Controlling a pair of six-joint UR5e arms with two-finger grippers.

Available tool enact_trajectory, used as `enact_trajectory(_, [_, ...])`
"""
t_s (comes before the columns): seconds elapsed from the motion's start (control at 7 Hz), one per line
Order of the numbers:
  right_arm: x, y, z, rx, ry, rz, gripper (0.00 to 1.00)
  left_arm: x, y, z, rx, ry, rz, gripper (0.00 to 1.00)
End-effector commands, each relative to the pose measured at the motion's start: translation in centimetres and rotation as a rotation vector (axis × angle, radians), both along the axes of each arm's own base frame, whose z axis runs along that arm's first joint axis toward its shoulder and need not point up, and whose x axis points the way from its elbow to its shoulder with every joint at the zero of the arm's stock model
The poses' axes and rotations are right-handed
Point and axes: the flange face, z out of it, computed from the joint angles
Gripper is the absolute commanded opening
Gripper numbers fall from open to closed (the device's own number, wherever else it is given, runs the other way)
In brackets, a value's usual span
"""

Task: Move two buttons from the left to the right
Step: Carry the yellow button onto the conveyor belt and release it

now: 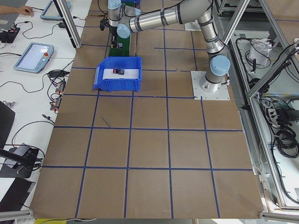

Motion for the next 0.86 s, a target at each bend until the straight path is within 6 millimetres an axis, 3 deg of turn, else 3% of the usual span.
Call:
enact_trajectory(0.0, [0.0,0.0,0.0,0.001,0.0,0.0,1.0,0.8,0.1,1.7,-0.013,0.004,0.008,1.0])
enact_trajectory(0.14, [0.0,0.0,0.0,-0.001,0.0,0.0,1.0,2.4,-0.2,3.3,-0.003,0.0,0.018,1.0])
enact_trajectory(0.43, [0.0,0.0,0.0,-0.001,0.0,0.0,1.0,10.8,-2.8,8.3,0.013,-0.015,0.019,1.0])
enact_trajectory(0.71, [0.0,0.0,0.0,-0.001,0.0,0.0,1.0,18.5,-4.1,8.7,0.019,-0.028,-0.019,1.0])
